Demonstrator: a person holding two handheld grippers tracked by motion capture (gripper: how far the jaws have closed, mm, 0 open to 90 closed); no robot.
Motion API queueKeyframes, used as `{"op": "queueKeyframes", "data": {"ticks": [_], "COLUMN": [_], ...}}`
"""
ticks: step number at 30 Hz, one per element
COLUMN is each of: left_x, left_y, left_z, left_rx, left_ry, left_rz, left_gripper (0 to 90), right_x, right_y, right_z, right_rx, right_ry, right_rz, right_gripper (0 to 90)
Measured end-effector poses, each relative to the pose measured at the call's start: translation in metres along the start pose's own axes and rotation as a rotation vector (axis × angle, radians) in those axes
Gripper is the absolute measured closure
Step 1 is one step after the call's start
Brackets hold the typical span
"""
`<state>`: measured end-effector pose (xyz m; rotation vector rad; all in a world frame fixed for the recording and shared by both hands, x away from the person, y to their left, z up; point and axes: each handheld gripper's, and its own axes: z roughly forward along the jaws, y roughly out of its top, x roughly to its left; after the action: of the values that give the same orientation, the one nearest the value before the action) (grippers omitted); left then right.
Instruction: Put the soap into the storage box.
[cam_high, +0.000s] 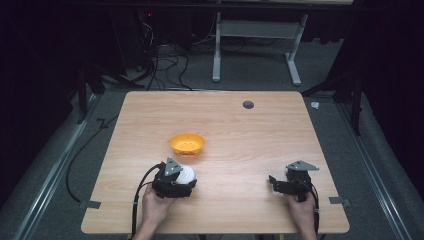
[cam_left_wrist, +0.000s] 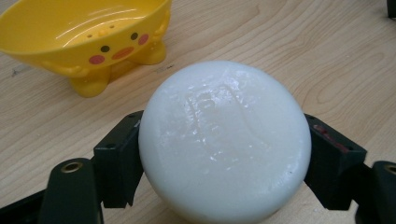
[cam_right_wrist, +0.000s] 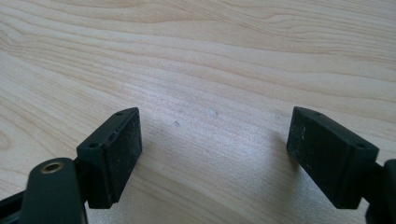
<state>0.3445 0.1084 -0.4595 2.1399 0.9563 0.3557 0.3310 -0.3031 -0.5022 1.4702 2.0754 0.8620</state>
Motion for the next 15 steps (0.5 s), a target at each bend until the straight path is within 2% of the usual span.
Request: {"op": "queueKeyframes", "data": {"ticks": [4, 15], "left_x": [0.001, 0.008], "left_y": [0.003, 0.013], "left_z": [-0.002, -0.007], "left_rx": [-0.005, -0.012], "left_ry": [-0.012, -0.009], "left_rz": [-0.007, -0.013], "left_gripper": [24.6, 24.6], "right_x": [0.000, 0.000], "right_y": [0.000, 0.000], "right_z": [0.000, 0.000], "right_rx": [0.000, 0.000], "right_ry": [0.000, 0.001], "right_rz": [0.000, 0.000], "right_gripper": [18.9, 18.7]}}
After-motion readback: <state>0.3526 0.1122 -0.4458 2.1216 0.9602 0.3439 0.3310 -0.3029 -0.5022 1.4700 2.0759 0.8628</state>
